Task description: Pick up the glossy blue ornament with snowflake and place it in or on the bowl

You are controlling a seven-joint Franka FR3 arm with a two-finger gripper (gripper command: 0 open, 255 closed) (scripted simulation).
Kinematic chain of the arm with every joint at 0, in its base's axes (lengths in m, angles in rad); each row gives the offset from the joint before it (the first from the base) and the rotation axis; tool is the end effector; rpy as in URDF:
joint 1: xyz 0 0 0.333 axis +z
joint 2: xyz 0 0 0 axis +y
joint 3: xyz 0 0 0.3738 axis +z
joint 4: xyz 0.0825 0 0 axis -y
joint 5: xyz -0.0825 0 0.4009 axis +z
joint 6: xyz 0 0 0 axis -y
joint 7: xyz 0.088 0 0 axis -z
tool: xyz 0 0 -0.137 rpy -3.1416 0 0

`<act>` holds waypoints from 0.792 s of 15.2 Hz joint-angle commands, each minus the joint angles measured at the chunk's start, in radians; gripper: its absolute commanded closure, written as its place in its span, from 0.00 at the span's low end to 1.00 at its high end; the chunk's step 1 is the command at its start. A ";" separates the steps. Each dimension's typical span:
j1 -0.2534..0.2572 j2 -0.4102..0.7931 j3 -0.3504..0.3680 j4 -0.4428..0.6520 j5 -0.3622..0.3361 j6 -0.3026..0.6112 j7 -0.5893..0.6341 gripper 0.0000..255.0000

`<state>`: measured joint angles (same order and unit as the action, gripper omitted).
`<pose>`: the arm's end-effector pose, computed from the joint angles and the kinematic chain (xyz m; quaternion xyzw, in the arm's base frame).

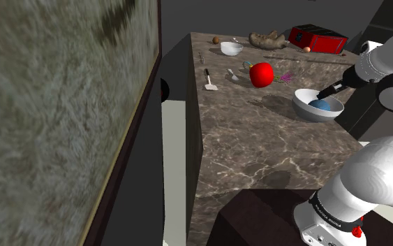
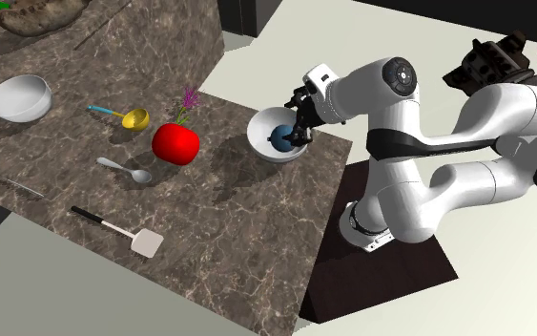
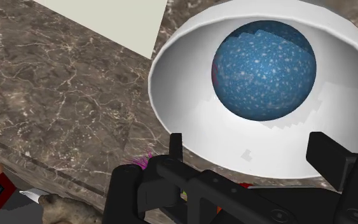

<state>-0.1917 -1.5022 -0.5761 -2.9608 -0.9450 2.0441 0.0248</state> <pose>0.1265 -0.1999 0.4654 0.9392 -0.1132 0.2439 0.2137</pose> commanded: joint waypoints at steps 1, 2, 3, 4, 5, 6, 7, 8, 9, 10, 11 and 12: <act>0.004 -0.029 0.039 0.011 0.041 -0.041 -0.012 0.00; 0.010 -0.053 0.078 0.025 0.079 -0.080 -0.023 0.00; 0.016 -0.074 0.115 0.041 0.116 -0.117 -0.032 0.00; 0.022 -0.087 0.143 0.055 0.143 -0.146 -0.038 0.00; 0.022 -0.087 0.143 0.055 0.143 -0.146 -0.038 0.00; 0.022 -0.087 0.143 0.055 0.143 -0.146 -0.038 0.00; 0.022 -0.088 0.143 0.055 0.143 -0.147 -0.038 0.00; 0.022 -0.087 0.143 0.055 0.143 -0.146 -0.038 0.00; 0.022 -0.087 0.143 0.055 0.143 -0.146 -0.038 0.00; 0.022 -0.087 0.143 0.055 0.143 -0.146 -0.038 0.00; 0.022 -0.087 0.143 0.055 0.143 -0.146 -0.038 0.00; 0.022 -0.087 0.143 0.055 0.143 -0.146 -0.038 0.00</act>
